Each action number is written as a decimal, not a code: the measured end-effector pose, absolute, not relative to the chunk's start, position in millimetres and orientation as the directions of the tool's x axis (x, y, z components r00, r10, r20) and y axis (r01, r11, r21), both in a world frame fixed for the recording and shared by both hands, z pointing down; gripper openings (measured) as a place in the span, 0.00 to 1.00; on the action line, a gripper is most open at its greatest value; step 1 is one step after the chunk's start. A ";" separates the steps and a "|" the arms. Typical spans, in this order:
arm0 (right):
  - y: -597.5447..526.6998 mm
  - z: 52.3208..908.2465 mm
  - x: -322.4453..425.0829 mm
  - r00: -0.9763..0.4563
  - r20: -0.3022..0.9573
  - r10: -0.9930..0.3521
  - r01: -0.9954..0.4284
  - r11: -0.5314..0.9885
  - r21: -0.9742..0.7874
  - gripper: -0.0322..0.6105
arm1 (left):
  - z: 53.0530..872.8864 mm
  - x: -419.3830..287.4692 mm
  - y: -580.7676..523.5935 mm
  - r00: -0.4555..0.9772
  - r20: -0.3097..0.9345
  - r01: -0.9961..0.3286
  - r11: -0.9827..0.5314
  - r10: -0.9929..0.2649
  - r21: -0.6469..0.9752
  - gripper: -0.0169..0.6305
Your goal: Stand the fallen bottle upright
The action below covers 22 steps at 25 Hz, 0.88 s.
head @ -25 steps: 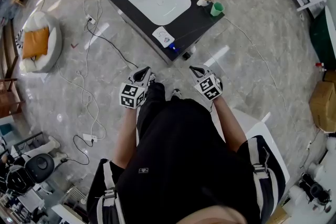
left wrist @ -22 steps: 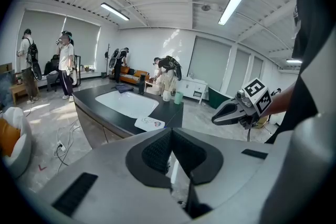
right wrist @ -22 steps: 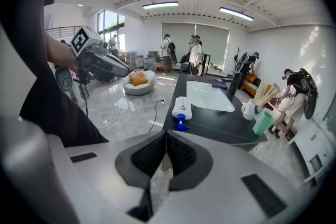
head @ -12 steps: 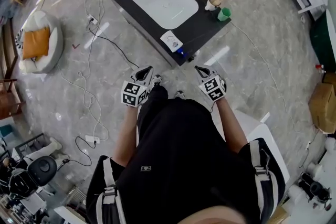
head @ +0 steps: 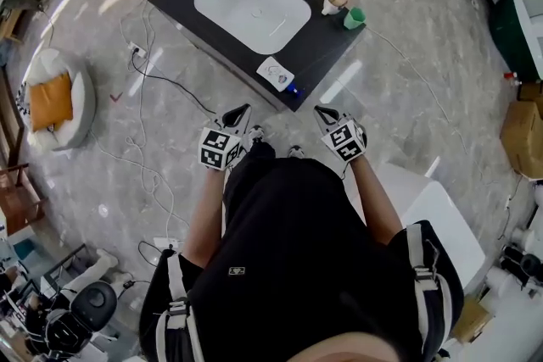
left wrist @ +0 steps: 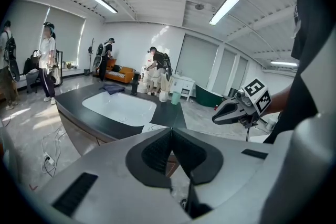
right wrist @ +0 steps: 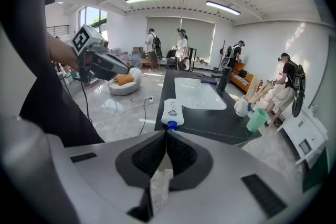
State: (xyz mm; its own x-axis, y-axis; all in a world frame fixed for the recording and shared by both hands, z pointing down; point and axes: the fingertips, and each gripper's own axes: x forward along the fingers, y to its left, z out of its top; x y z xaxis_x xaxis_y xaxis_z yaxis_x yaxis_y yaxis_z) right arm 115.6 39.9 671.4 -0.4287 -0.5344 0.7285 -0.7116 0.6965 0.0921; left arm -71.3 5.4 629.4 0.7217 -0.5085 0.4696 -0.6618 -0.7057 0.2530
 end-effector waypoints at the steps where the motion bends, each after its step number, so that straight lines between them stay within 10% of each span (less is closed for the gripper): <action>1: 37.8 671.3 113.8 -0.422 0.730 -0.538 -0.718 0.690 0.093 0.15 | 630.1 -72.1 1.8 0.728 0.469 -0.653 -0.713 -0.499 0.256 0.05; 22: 28.5 695.3 93.1 -0.307 0.751 -0.585 -0.840 0.538 0.075 0.18 | 637.2 -93.4 -47.2 0.808 0.484 -0.493 -0.836 -0.337 0.241 0.05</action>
